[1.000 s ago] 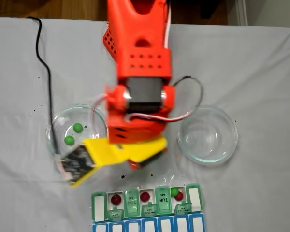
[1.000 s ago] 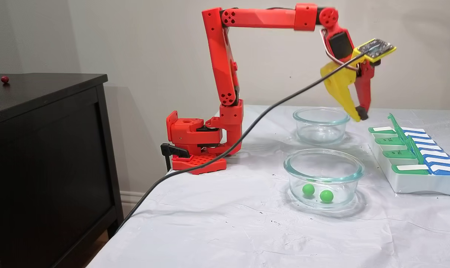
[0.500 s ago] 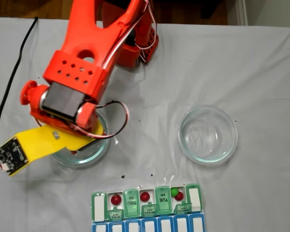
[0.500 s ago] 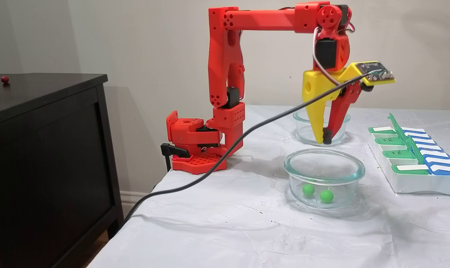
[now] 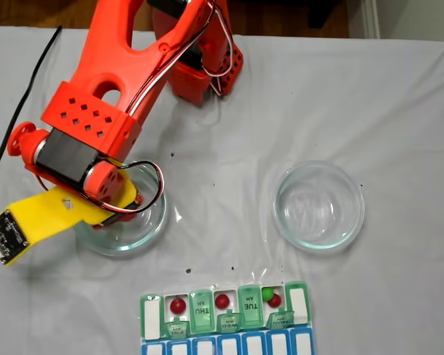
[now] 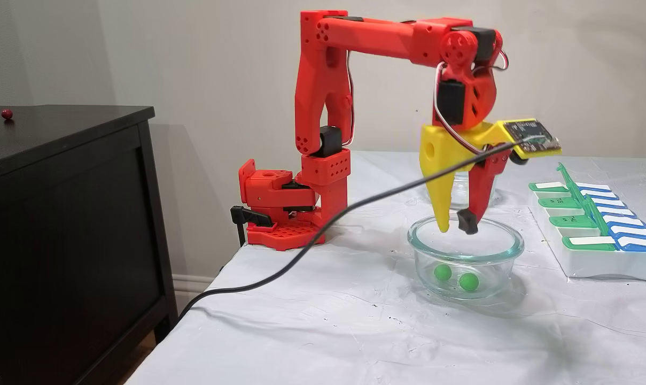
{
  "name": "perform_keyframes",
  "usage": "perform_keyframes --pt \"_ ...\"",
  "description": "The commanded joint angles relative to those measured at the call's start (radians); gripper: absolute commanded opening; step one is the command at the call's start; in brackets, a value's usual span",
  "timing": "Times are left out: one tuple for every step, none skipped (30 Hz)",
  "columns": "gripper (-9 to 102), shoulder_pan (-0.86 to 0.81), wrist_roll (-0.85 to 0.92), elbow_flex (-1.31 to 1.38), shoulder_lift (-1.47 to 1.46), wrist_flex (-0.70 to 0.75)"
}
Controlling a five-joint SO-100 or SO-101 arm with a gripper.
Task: Sort medicines into box.
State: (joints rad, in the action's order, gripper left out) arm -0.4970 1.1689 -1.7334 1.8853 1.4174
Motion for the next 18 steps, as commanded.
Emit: perform_keyframes --pt "20 -0.008 0.015 -0.017 0.012 -0.029" --pt "21 -0.006 0.018 -0.025 0.008 -0.037" --pt "21 -0.006 0.025 -0.025 0.006 -0.041" --pt "22 -0.011 0.037 -0.025 0.005 -0.043" --pt "22 -0.017 0.051 -0.023 0.005 -0.041" --pt "23 -0.025 0.069 -0.023 0.008 -0.04" --pt "23 -0.031 0.087 -0.025 0.011 -0.038" --pt "22 -0.037 0.106 -0.035 0.014 -0.043" --pt "22 -0.038 0.115 -0.048 0.017 -0.052" --pt "22 -0.04 0.12 -0.055 0.017 -0.06" --pt "22 -0.041 0.124 -0.06 0.014 -0.066" --pt "22 -0.043 0.129 -0.061 0.011 -0.072" --pt "22 -0.048 0.135 -0.06 0.006 -0.077" --pt "23 -0.052 0.146 -0.055 0.005 -0.077" --pt "23 -0.058 0.156 -0.052 0.003 -0.075" --pt "23 -0.064 0.166 -0.054 0.002 -0.075" --pt "23 -0.069 0.172 -0.057 0.0 -0.077" --pt "22 -0.069 0.173 -0.06 -0.002 -0.083"
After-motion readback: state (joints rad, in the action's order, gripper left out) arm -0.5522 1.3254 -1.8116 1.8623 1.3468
